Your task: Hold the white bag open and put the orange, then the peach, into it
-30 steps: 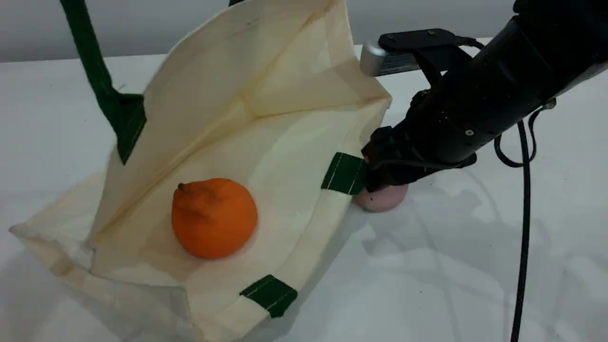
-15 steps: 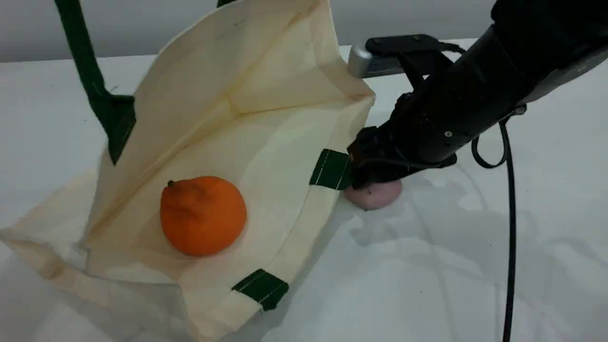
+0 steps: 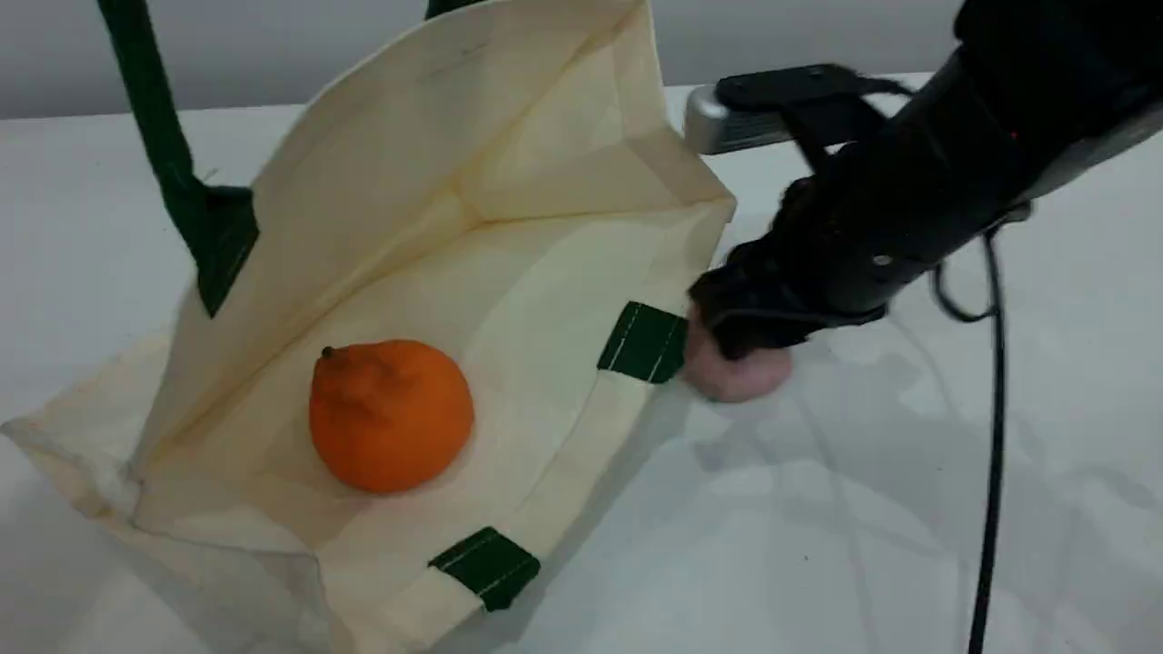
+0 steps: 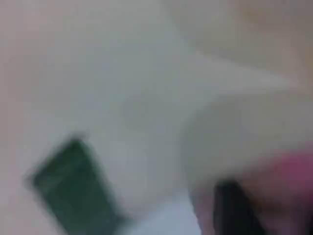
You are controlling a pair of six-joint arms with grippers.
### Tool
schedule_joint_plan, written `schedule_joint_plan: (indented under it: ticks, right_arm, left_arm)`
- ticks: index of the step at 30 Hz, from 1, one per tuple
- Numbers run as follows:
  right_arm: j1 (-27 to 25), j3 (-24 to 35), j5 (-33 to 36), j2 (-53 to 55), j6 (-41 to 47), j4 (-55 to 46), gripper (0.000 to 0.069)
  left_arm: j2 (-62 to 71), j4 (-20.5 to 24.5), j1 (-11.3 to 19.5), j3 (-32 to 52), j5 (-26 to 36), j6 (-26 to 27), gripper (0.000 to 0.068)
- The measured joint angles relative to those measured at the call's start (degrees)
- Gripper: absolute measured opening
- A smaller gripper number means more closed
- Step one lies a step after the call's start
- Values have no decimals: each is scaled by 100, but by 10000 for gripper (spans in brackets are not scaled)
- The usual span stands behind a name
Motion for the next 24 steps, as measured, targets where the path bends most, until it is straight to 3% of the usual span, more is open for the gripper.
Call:
schedule_joint_plan:
  ticks: [4,10,13,17,21,24]
  right_arm:
    - [-18,478,-1046,-491,0,29,260]
    - [-13,1094,-1348,-1506,0,62,260]
    - [-13,1283,-902,-2066,-10,62,260]
    - [-2,1328,289,-2685,110,52,260]
    - [10,1352,1435,-2778,303,36,260]
    - [10,1407,1911,-2764,410,34,260]
  left_arm:
    - [0,-29,0,0,-133,5,64]
    - [23,-28,-5,0,-252,10,64]
    - [23,-48,-5,0,-252,10,64]
    - [68,-243,-25,0,-260,64,64]
    - [169,-271,-234,-110,-310,171,64]
    - [286,-271,-400,-322,-328,171,64]
